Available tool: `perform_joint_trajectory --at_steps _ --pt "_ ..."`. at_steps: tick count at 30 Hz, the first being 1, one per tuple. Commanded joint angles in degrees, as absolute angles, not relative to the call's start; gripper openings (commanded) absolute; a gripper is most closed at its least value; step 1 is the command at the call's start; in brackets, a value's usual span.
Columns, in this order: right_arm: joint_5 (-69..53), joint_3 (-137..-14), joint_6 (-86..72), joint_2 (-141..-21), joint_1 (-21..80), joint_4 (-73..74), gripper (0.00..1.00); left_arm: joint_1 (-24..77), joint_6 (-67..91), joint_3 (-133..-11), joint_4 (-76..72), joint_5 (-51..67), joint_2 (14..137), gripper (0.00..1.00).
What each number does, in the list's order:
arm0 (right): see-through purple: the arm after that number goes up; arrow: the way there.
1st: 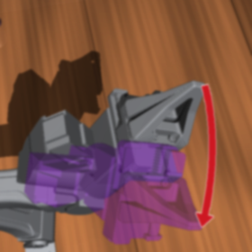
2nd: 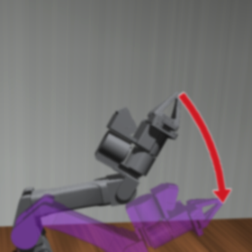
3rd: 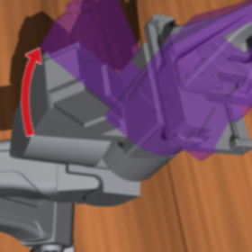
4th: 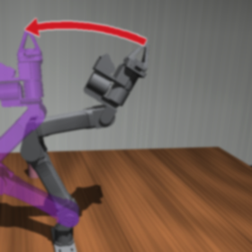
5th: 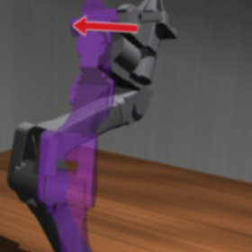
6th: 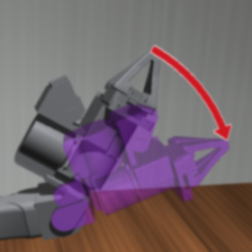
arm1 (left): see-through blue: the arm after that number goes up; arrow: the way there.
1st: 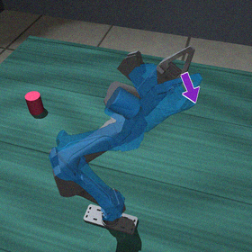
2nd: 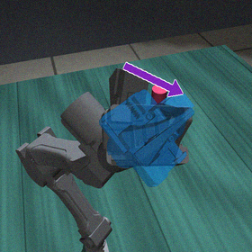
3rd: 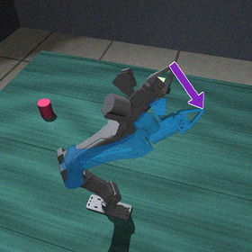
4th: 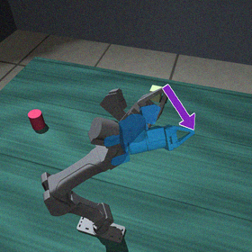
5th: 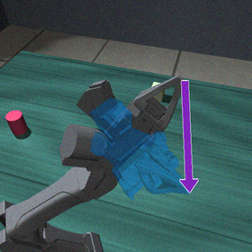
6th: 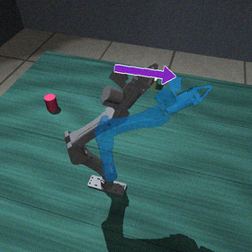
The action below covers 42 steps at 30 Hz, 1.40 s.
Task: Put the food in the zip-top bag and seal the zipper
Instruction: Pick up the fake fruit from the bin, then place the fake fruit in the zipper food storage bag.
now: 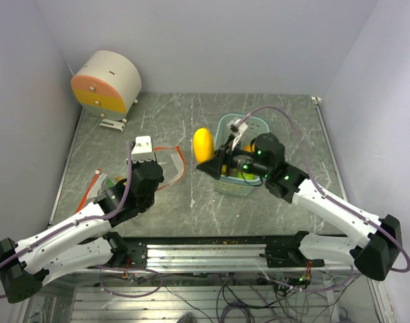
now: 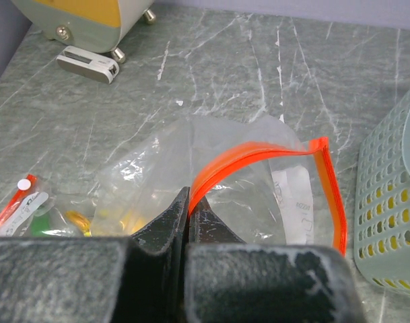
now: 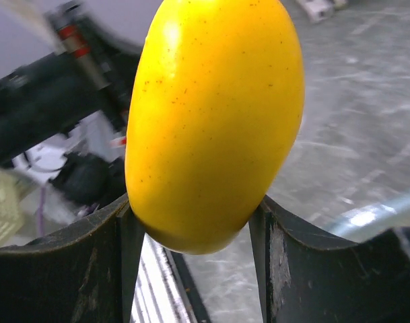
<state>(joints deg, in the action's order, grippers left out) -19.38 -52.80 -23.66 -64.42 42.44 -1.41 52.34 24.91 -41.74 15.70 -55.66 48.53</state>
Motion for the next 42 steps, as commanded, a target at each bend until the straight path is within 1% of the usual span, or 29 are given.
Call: perform_joint_trajectory --at_steps 1,6,10,16,24,28,31,32,33,35,37,38,42 --pt "-23.3 -52.6 -22.4 -66.4 49.4 -10.3 0.33 52.1 26.0 -43.2 12.6 -54.3 48.1 0.07" --pt "-20.9 -51.4 -27.5 -70.3 51.4 -18.1 0.32 52.1 27.2 -43.5 12.2 -53.3 49.1 0.07" --pt "-14.1 -49.1 -31.0 -73.7 53.3 -24.9 0.32 52.1 27.4 -43.7 11.2 -53.0 49.2 0.07" --pt "-5.9 -50.0 -32.9 -80.5 56.1 -31.2 0.3 52.1 28.2 -43.8 10.0 -51.4 49.2 0.07" --pt "4.5 -50.8 -32.0 -86.1 60.6 -28.0 0.3 52.1 28.6 -43.6 9.2 -51.4 48.7 0.07" --pt "10.2 -54.8 -27.6 -89.5 62.3 -19.0 0.32 52.1 28.0 -44.1 8.9 -51.5 48.7 0.07" --pt "16.3 -59.8 -24.0 -92.2 63.2 -10.3 0.41 52.1 27.7 -44.4 8.9 -51.6 48.8 0.07" --pt "18.0 -61.3 -23.3 -92.7 63.2 -7.8 0.46 52.1 27.7 -44.3 8.7 -51.5 48.7 0.07" --pt "18.9 -62.4 -22.4 -93.1 63.3 -6.1 0.53 52.1 27.8 -44.2 8.5 -51.4 48.7 0.07" --pt "20.7 -64.1 -21.5 -93.2 63.3 -2.8 0.71 52.1 28.1 -44.0 8.3 -51.2 48.8 0.07" --pt "22.2 -64.8 -20.8 -92.0 63.4 -1.3 0.96 52.1 28.3 -44.0 8.6 -51.2 48.9 0.07" --pt "22.8 -64.9 -20.2 -91.0 63.4 -0.9 0.99 52.1 28.3 -44.1 8.9 -51.2 49.0 0.07" --pt "23.0 -64.1 -18.2 -86.2 63.5 0.1 1.0 52.1 28.5 -43.8 8.8 -51.7 48.7 0.07"
